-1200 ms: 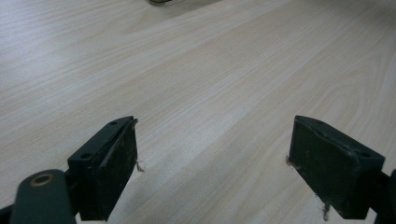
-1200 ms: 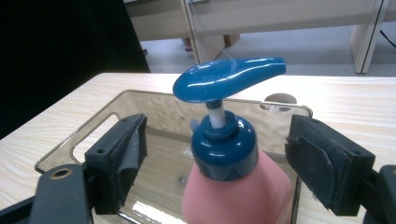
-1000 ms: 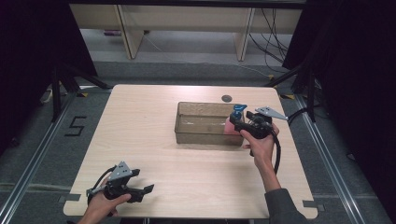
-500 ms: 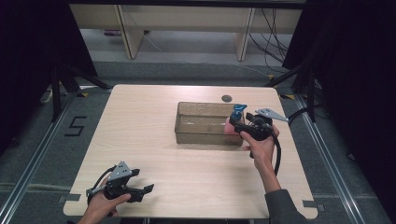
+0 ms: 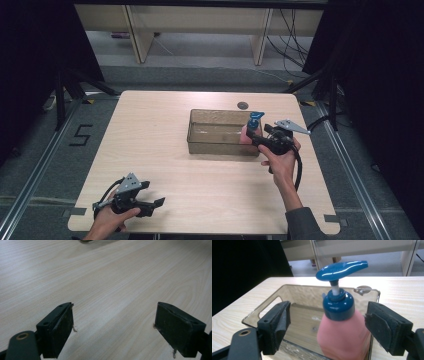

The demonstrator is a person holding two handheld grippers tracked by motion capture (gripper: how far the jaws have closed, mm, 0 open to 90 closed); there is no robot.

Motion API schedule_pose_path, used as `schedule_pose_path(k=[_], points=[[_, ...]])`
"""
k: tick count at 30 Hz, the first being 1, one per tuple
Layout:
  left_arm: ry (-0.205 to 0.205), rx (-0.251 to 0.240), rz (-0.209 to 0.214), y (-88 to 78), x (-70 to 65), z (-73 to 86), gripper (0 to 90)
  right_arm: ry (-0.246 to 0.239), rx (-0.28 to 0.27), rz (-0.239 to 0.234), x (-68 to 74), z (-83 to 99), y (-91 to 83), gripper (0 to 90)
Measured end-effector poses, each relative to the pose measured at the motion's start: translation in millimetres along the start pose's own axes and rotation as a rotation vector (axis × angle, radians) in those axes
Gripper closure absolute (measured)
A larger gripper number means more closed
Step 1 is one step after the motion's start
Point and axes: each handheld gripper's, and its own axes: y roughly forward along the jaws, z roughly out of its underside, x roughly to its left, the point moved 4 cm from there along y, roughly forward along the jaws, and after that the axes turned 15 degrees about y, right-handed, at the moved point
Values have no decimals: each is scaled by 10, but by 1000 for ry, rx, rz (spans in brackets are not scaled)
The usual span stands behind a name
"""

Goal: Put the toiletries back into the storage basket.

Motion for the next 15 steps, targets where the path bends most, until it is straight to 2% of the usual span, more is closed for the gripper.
schedule_pose_path(k=[2, 4, 5, 6, 7, 8, 11, 13, 14, 15], points=[[-3, -3, 1, 1, -3, -3, 149, 21, 2, -9, 28, 16, -9, 212], [-7, 1, -5, 0, -6, 1, 148, -13, -4, -15, 27, 15, -14, 211], [-10, -3, -5, 2, -9, -2, 149, -10, -13, -14, 33, 20, -16, 211], [-9, -2, 0, 1, -7, -2, 148, 18, 5, -18, 62, 30, -38, 211], [-8, -2, 0, 1, -6, -3, 148, 10, -2, -26, 62, 30, -36, 211], [-8, -2, -1, 1, -7, -2, 148, -9, -4, -5, 49, 26, -50, 211], [-4, 10, 9, -4, -3, 2, 148, -14, -2, -19, 53, 39, -54, 211], [-9, -2, -1, 2, -7, -2, 148, 16, -3, -25, 72, 53, -63, 211], [-9, -3, 0, 1, -7, -3, 148, 13, -10, -31, 75, 56, -60, 211], [-9, -3, 0, 1, -7, -3, 148, -11, -8, -20, 60, 57, -68, 211]])
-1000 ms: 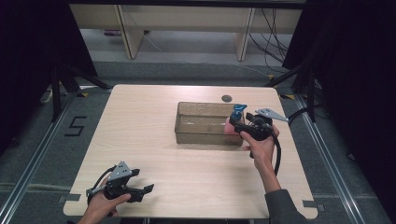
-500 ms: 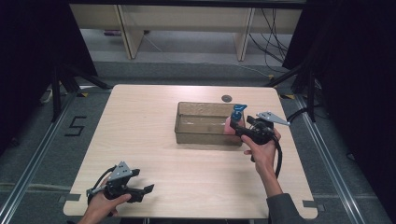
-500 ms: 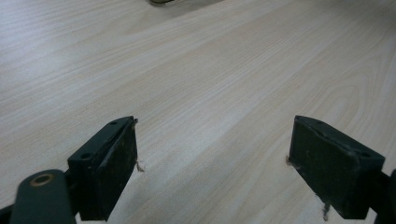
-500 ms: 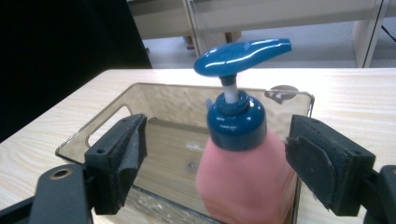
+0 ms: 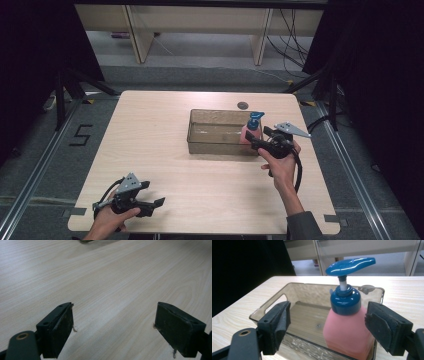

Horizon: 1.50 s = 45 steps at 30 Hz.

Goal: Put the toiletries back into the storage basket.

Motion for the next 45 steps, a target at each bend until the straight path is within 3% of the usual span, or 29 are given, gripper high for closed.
schedule_pose_path(k=[1, 2, 7, 10, 17, 18, 24, 25, 27, 28, 29, 31, 32, 33, 35, 36, 39, 42, 43, 44, 45], points=[[0, 0, 0, 0, 0, 0, 148, -5, 2, 4, -2, 8, 6, 212], [-1, 0, 0, 0, 0, 0, 148, 54, 22, -1, 48, 31, -13, 211], [-3, 7, -2, -5, 2, 0, 148, -2, 19, -11, 41, 47, -1, 211], [-2, 6, -1, -4, 1, 1, 148, 24, 19, -24, 83, 64, -5, 212], [-8, 5, -3, -8, 2, 1, 148, -15, 20, -15, 96, 90, 1, 210], [-7, 3, -3, -8, 3, 1, 147, 2, 37, -33, 124, 97, -10, 210], [-6, -5, -3, -6, 1, -2, 147, -9, 38, -53, 200, 131, -18, 212], [-7, -5, -1, -3, 2, 0, 147, -39, 28, -46, 193, 131, -18, 212], [-2, 1, 1, -3, 5, 4, 147, -20, 42, -58, 226, 151, -23, 212], [1, 3, -1, -4, 7, 6, 147, -37, 41, -52, 221, 151, -27, 212], [-6, -4, 1, 0, 1, 1, 147, -16, 40, -66, 240, 165, -15, 212], [1, 1, 0, -4, 8, 3, 147, -44, 40, -58, 237, 170, -26, 212], [-3, 1, -1, -4, 6, 4, 148, -37, 46, -56, 250, 178, -29, 212], [-3, 0, -1, -3, 6, 4, 147, 8, 55, -71, 289, 201, -38, 212], [-2, 1, 0, -3, 6, 4, 147, -38, 52, -67, 275, 201, -37, 212], [-3, 1, 0, -2, 5, 4, 147, -23, 50, -83, 297, 216, -33, 212], [-4, -3, -1, -1, 7, 6, 147, -44, 42, -89, 309, 231, -37, 212], [-5, -12, 2, 2, 11, 6, 147, -12, 63, -93, 357, 273, -45, 212], [-5, -11, 2, 2, 11, 6, 147, -38, 66, -96, 344, 277, -40, 212], [-6, -11, 3, 2, 11, 6, 148, -20, 67, -94, 365, 296, -36, 212], [-5, -11, 3, 2, 11, 6, 147, -53, 53, -110, 360, 296, -25, 211]])
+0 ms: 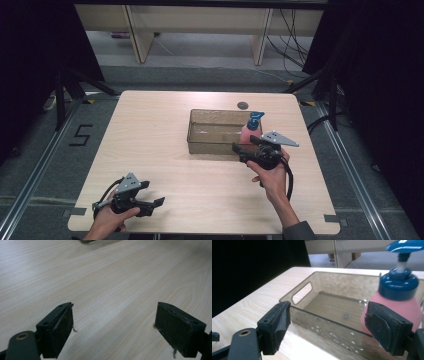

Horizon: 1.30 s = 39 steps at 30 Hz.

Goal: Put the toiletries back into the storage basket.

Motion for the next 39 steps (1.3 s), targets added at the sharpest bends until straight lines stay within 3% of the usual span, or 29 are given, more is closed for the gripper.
schedule_pose_path(k=[3, 4, 5, 7, 8, 9, 10, 11, 13, 20, 21, 22, 25, 26, 33, 35, 36, 39], points=[[1, -1, 2, -1, -1, -1, 147, 27, 29, -2, 39, 41, -3, 211], [-1, 4, -4, -5, -5, -4, 147, 0, 20, -1, 33, 43, 4, 211], [0, 2, -3, -5, -5, -4, 147, 20, 40, -7, 54, 58, -4, 211], [-2, 2, -2, -4, -7, -4, 147, 11, 31, -13, 58, 72, 3, 212], [-2, 2, -2, -3, -7, -4, 147, 40, 38, -9, 89, 89, -6, 212], [-2, 3, -2, -4, -7, -4, 147, 0, 35, -13, 65, 86, 11, 212], [-1, 3, -3, -4, -6, -4, 147, 23, 38, 0, 82, 100, 1, 212], [-1, 3, -3, -4, -5, -4, 147, 18, 42, -23, 88, 103, -1, 212], [2, -1, 0, -2, 0, -2, 147, 26, 38, -23, 100, 118, 1, 211], [-1, 4, -3, -6, -4, -5, 147, -2, 47, -27, 124, 158, -4, 211], [0, 4, -4, -7, -3, -5, 148, 35, 53, -34, 154, 176, -7, 211], [0, -5, 1, -1, -1, -5, 148, 9, 46, -33, 136, 174, 0, 208], [1, 4, -4, -7, -3, -6, 147, -8, 55, -41, 148, 183, 0, 209], [1, 4, -4, -7, -3, -6, 147, 16, 49, -45, 165, 195, 5, 209], [0, 2, 2, -8, -4, -7, 147, -6, 69, -47, 194, 256, -2, 169], [4, -2, 0, -11, 5, -7, 147, 25, 71, -51, 230, 291, -9, 157], [1, -4, 1, -11, 5, -8, 148, 2, 71, -57, 219, 298, -1, 156], [-2, -3, 3, -5, 5, -6, 147, -3, 81, -57, 225, 322, -32, 153]])
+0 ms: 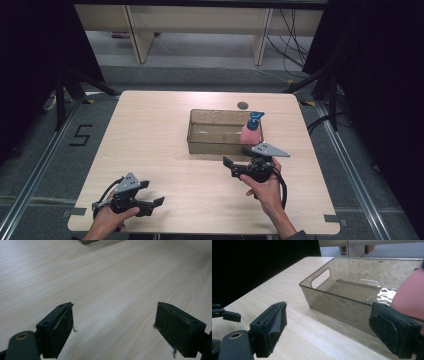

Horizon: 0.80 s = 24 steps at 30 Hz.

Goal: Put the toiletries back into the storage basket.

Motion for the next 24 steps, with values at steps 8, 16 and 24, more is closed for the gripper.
schedule_pose_path(k=[8, 16, 24], points=[[4, 6, 1, -10, 0, -2, 147, -13, 7, -5, 30, 77, -25, 153], [-2, -4, -4, 5, -10, -1, 148, 31, 20, -17, 66, 156, -49, 153], [-2, -6, -3, 4, -7, 0, 147, 5, 19, -14, 43, 197, -68, 154]])
